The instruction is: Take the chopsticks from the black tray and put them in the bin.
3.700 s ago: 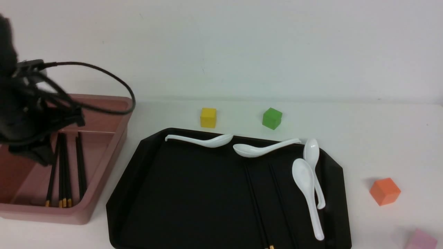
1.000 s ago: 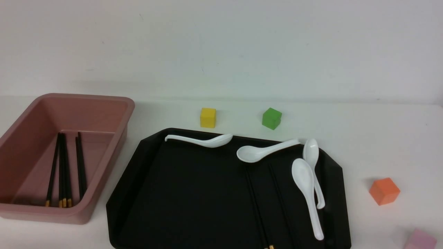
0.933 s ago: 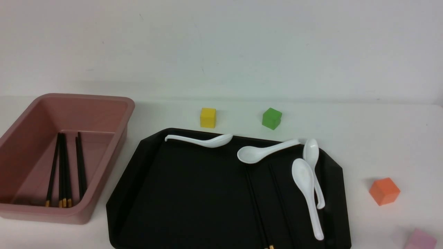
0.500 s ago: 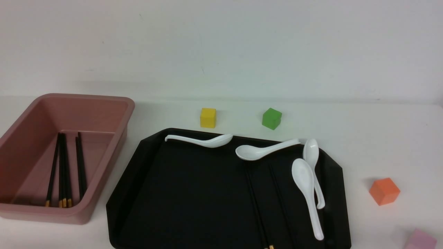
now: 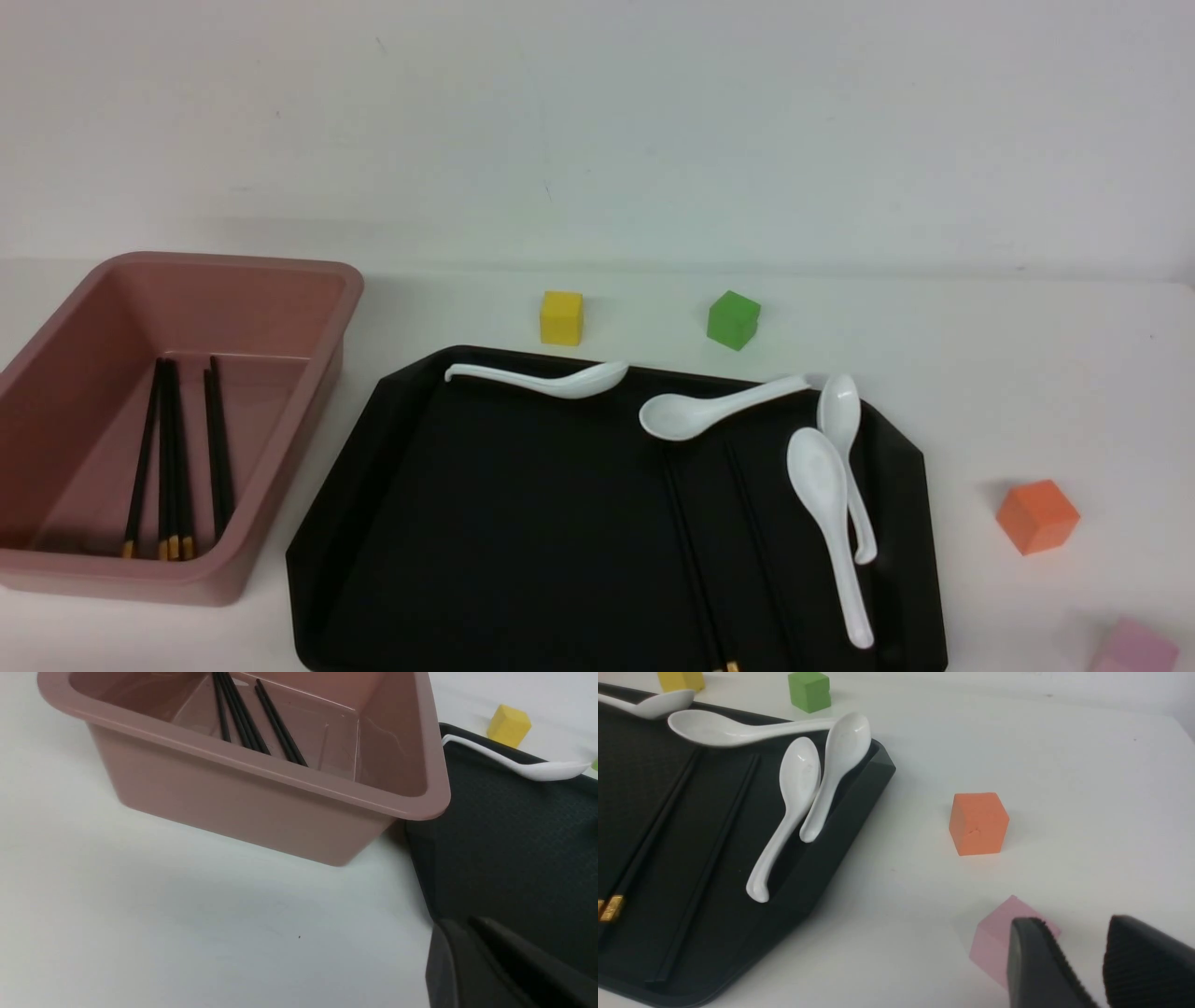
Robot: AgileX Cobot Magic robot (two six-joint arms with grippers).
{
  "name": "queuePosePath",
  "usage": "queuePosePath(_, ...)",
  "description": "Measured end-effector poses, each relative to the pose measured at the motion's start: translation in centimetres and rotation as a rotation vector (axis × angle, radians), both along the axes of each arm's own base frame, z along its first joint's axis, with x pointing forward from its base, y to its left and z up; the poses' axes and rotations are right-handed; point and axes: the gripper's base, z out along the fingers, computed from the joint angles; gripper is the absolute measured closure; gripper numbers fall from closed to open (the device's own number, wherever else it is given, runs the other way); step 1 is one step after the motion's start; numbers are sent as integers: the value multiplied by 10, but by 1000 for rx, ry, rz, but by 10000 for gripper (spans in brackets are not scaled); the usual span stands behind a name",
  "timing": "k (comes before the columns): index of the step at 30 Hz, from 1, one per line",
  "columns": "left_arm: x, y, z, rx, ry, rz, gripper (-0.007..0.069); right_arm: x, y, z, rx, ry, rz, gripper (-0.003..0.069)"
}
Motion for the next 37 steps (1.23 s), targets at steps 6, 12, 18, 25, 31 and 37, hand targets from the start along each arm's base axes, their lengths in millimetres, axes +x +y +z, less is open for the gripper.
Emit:
queuePosePath(6,0,0,0,0,0,0,585,0,0,0,0,0,0,417)
queuePosePath(12,0,0,0,0,0,0,585,0,0,0,0,0,0,417)
queuePosePath(18,0,0,0,0,0,0,585,0,0,0,0,0,0,417)
queuePosePath(25,0,0,0,0,0,0,582,0,0,0,0,0,0,417)
queuePosePath(31,0,0,0,0,0,0,582,0,0,0,0,0,0,417)
queuePosePath(37,0,0,0,0,0,0,578,0,0,0,0,0,0,417)
